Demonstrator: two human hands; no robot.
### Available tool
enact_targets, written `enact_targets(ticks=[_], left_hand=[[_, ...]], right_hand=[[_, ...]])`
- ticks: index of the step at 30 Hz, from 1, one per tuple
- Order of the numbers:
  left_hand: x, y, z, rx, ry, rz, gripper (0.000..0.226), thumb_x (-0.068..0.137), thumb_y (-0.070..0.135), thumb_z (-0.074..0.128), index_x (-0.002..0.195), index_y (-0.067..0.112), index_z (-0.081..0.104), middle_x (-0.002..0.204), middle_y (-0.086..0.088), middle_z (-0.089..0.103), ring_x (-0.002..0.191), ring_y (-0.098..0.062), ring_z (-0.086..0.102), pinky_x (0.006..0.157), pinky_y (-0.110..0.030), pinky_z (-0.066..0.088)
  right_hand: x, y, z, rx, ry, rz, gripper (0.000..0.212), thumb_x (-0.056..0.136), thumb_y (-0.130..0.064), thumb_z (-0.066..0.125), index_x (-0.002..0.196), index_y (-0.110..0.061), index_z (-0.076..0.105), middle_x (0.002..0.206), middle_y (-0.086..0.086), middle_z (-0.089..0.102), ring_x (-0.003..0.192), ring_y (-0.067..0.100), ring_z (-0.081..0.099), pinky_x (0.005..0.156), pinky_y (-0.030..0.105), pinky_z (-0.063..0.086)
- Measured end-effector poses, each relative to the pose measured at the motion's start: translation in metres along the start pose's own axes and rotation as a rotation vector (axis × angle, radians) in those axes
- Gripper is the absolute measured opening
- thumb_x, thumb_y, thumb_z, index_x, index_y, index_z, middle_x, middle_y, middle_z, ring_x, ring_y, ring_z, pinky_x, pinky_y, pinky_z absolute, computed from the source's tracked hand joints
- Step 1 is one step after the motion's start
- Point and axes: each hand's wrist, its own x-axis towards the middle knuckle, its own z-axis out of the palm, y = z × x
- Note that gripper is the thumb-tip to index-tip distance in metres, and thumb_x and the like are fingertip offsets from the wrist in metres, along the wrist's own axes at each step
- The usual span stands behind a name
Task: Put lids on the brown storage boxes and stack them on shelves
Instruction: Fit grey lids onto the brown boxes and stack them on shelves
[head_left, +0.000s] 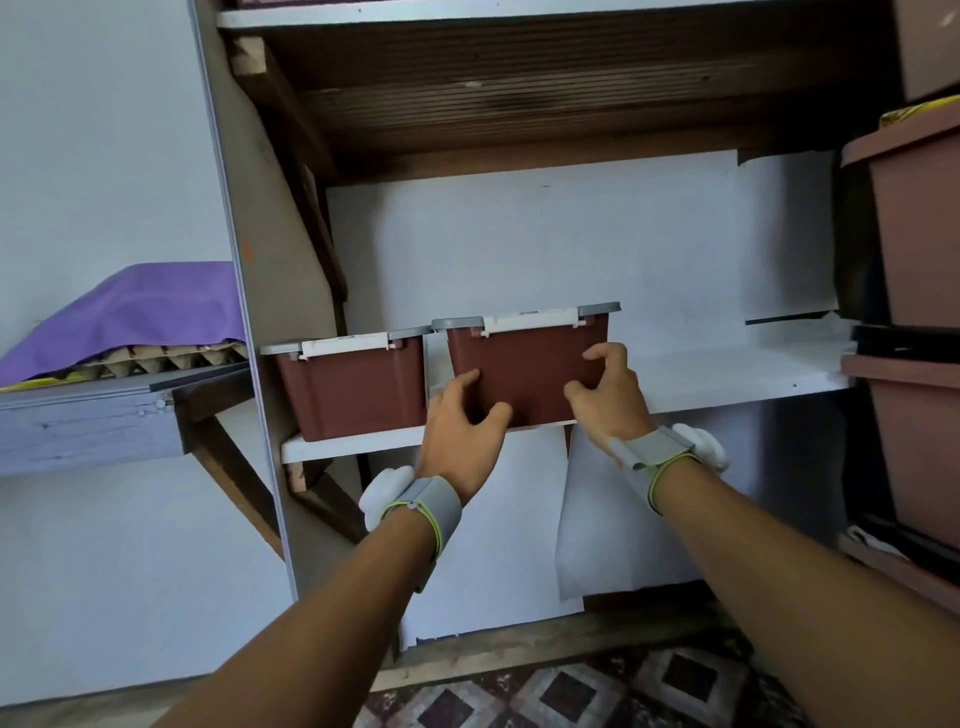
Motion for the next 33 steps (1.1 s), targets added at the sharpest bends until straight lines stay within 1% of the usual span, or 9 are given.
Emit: enact_targets(ticks=[5,8,10,14,18,21,26,30,33], left_hand=[[0.016,-0.01,0.006,0.048,-0.027,-0.056,0.064,0.09,0.033,0.061,0.15,0.027,0.038,0.152,0.001,0.039,0.137,-0.018,0.043,0.106,-0.027,0.034],[0.024,-0.015,0.009,0.05,-0.044,-0.1,0.067,0.087,0.036,0.062,0.149,0.029,0.038,0.149,0.003,0.045,0.135,-0.017,0.046,0.109,-0.029,0.036],[0.027,-0.019,0.011,0.056,-0.068,-0.12,0.071,0.084,0.037,0.063,0.15,0.03,0.036,0.146,0.003,0.049,0.131,-0.016,0.049,0.109,-0.031,0.038],[0.028,-0.025,0.014,0.071,-0.115,-0.163,0.078,0.081,0.035,0.063,0.151,0.034,0.029,0.144,0.005,0.052,0.129,-0.019,0.051,0.106,-0.029,0.039],[0.028,-0.035,0.017,0.145,-0.164,-0.192,0.093,0.068,0.046,0.056,0.154,0.041,0.019,0.153,0.006,0.042,0.138,-0.026,0.04,0.114,-0.042,0.035],[0.029,-0.041,0.017,0.179,-0.165,-0.193,0.094,0.069,0.048,0.054,0.154,0.044,0.016,0.156,0.003,0.039,0.14,-0.029,0.036,0.114,-0.045,0.035],[0.035,-0.052,0.021,0.246,-0.157,-0.156,0.084,0.087,0.038,0.059,0.157,0.039,0.013,0.16,-0.002,0.031,0.145,-0.033,0.027,0.117,-0.045,0.03],[0.038,-0.054,0.023,0.278,-0.145,-0.143,0.082,0.089,0.036,0.058,0.157,0.038,0.013,0.16,-0.005,0.028,0.145,-0.034,0.024,0.118,-0.043,0.027],[0.037,-0.054,0.023,0.259,-0.134,-0.146,0.08,0.089,0.037,0.058,0.157,0.038,0.017,0.159,-0.005,0.027,0.145,-0.033,0.025,0.118,-0.042,0.028]], right_hand=[[-0.001,0.008,0.012,-0.079,-0.103,-0.003,0.055,0.087,-0.016,0.058,0.137,-0.028,0.039,0.13,0.014,0.042,0.089,0.022,0.048,0.092,0.034,0.045],[0.003,0.013,0.017,-0.073,-0.121,-0.019,0.06,0.086,-0.015,0.06,0.14,-0.029,0.037,0.135,0.013,0.042,0.098,0.023,0.052,0.099,0.036,0.046],[0.005,0.016,0.02,-0.078,-0.141,-0.024,0.064,0.085,-0.015,0.06,0.142,-0.029,0.035,0.138,0.012,0.042,0.106,0.026,0.056,0.1,0.038,0.046],[0.011,0.024,0.027,-0.101,-0.173,0.012,0.066,0.085,-0.016,0.058,0.143,-0.031,0.03,0.134,0.013,0.048,0.106,0.03,0.059,0.098,0.039,0.048],[0.012,0.033,0.035,-0.134,-0.198,0.009,0.075,0.085,-0.015,0.059,0.148,-0.033,0.024,0.141,0.013,0.043,0.122,0.03,0.051,0.105,0.039,0.043],[0.015,0.038,0.039,-0.143,-0.192,-0.009,0.078,0.085,-0.012,0.06,0.15,-0.032,0.022,0.146,0.011,0.038,0.132,0.029,0.043,0.108,0.036,0.038],[0.019,0.042,0.043,-0.196,-0.199,-0.012,0.083,0.082,-0.014,0.061,0.152,-0.035,0.02,0.145,0.013,0.041,0.131,0.033,0.043,0.111,0.041,0.038],[0.022,0.045,0.046,-0.226,-0.185,-0.01,0.088,0.08,-0.01,0.06,0.152,-0.038,0.018,0.144,0.012,0.042,0.129,0.034,0.045,0.109,0.043,0.04],[0.025,0.049,0.046,-0.236,-0.208,-0.005,0.089,0.079,-0.009,0.057,0.152,-0.04,0.017,0.138,0.014,0.046,0.12,0.034,0.052,0.104,0.045,0.045]])
